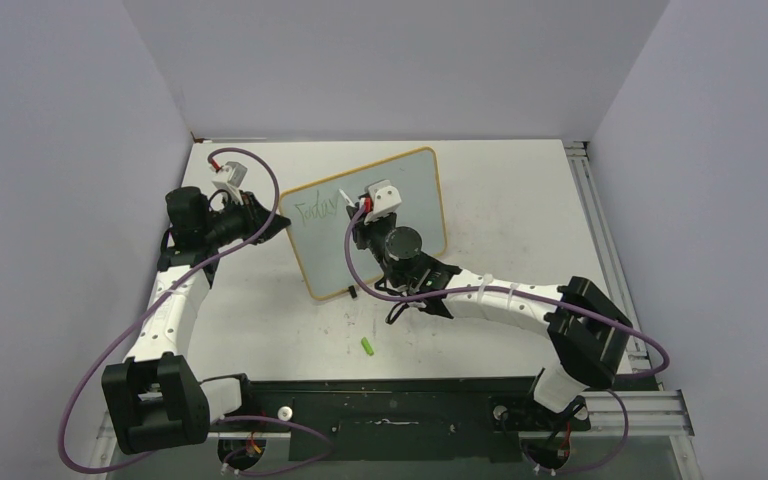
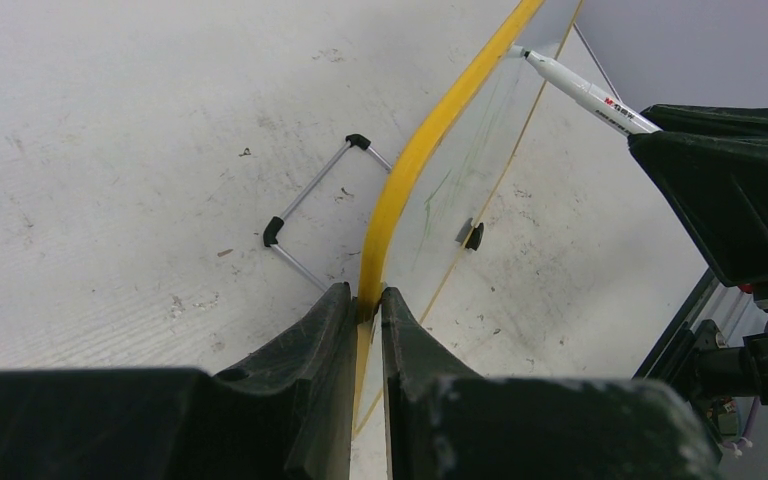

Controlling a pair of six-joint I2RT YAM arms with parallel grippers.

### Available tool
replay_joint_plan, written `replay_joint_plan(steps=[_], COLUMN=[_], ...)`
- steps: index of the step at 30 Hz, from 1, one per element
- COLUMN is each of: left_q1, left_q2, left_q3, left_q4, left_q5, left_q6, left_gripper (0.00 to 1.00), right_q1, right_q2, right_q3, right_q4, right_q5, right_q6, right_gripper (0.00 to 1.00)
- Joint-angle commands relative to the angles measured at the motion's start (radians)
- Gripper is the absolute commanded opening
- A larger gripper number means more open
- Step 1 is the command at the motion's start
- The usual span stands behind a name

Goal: Write a sentence on the whiteboard

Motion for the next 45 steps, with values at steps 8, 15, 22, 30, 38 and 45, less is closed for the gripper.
replay_joint_plan(steps=[8,15,22,30,38,45], left_q1=[-0.005,-0.005,-0.005,-0.005,-0.005,-0.005], left_q2=[-0.017,-0.016,-0.013,-0.014,-0.013,-0.013], left_q3=[0.028,0.028,0.028,0.028,0.028,0.028], left_q4=[-0.016,-0.014,-0.015,-0.013,-0.012,-0.013], left_q5=[-0.001,0.001,0.002,0.003,0.003,0.002], left_q6=[0.011,0.010,0.010,0.008,0.008,0.008], left_gripper=[0.00,0.00,0.00,0.00,0.00,0.00], right_q1=[-0.011,-0.011,-0.011,-0.009,0.016,0.036], right_q2=[-0.014,-0.023,-0.025,-0.029,-0.029,-0.077], right_q3=[0.007,-0.015,-0.024,-0.034,-0.031,-0.068], right_q4=[0.035,0.035,0.035,0.028,0.032,0.054], right_q5=[0.032,0.043,0.051,0.045,0.041,0.056], right_q6=[0.003,0.010,0.015,0.022,0.000,-0.012], right_gripper=[0.05,0.05,0.05,0.05,0.05,0.05])
